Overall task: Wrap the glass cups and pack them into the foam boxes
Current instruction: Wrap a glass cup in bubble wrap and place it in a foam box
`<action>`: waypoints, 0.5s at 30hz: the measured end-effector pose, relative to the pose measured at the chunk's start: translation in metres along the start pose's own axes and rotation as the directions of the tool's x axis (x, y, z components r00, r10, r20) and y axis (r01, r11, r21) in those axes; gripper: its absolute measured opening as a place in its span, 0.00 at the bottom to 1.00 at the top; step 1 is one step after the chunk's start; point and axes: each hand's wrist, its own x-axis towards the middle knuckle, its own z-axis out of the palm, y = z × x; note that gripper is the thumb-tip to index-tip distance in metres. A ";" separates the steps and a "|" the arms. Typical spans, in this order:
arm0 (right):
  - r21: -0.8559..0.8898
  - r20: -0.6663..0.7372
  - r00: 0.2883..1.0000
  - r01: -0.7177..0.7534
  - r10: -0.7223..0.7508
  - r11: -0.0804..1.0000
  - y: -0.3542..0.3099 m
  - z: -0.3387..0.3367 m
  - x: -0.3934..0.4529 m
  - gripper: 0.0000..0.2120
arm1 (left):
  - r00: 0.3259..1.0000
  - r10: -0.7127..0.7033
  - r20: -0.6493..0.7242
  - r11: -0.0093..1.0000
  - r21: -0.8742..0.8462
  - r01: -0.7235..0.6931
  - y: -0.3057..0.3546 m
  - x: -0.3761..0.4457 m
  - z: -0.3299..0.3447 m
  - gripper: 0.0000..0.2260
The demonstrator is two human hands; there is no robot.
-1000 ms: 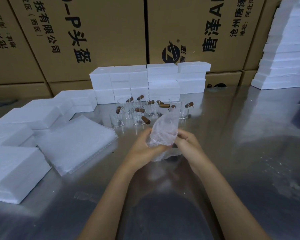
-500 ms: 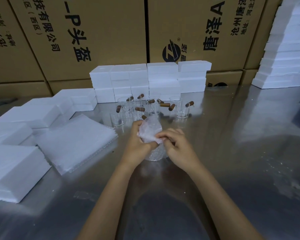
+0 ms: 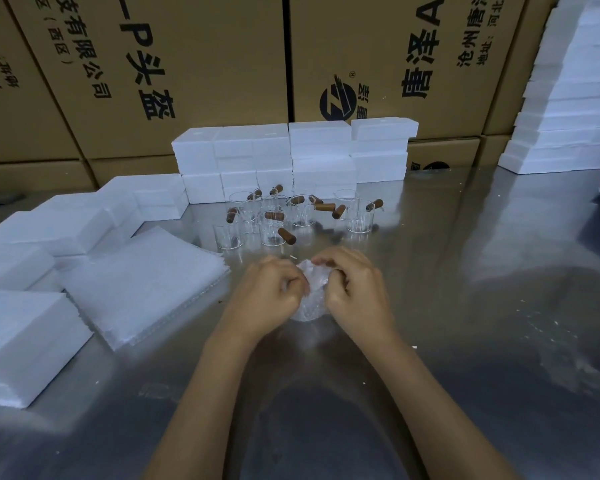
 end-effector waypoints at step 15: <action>-0.281 0.357 0.934 0.114 -0.006 0.953 0.003 0.005 -0.005 0.22 | 0.980 -0.113 -0.162 0.965 -0.254 0.069 0.005 -0.002 -0.007 0.09</action>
